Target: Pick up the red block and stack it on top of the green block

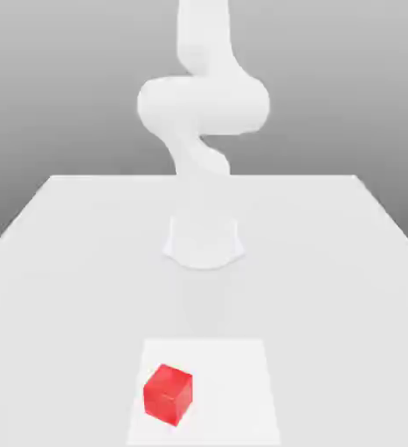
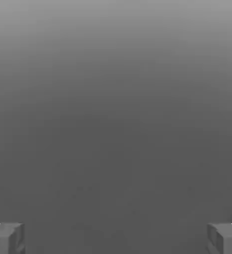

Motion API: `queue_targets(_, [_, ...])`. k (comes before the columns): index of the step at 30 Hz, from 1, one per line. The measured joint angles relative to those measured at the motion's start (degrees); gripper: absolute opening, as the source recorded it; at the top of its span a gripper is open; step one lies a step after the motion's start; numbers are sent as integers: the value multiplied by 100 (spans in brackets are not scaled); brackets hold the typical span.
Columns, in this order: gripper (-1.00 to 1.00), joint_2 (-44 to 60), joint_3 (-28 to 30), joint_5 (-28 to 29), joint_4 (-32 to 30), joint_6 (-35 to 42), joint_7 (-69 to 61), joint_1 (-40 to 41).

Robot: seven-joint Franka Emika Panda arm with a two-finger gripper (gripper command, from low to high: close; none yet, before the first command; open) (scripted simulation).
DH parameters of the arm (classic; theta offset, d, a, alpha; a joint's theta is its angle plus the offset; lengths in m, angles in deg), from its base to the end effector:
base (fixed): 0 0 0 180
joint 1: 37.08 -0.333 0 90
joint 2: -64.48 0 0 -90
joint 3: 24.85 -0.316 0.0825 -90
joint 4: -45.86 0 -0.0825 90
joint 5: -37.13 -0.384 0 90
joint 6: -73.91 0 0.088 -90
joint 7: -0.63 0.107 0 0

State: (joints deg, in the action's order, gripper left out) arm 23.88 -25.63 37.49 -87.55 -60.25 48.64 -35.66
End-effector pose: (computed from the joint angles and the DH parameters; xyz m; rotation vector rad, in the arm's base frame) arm 0.3813 -0.0026 0.6680 -2.4718 1.1133 -0.9456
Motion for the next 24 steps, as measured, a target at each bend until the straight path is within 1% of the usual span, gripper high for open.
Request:
queue_targets(7, [0,1492,-158,136,-465,-678,645,341])
queue_targets(15, [0,3155,-179,254,-984,-1434,1339,581])
queue_targets(22, [0,4599,-138,93,-1440,-2099,1758,708])
queue_targets(24, [0,5011,-127,69,-1458,-2384,1806,705])
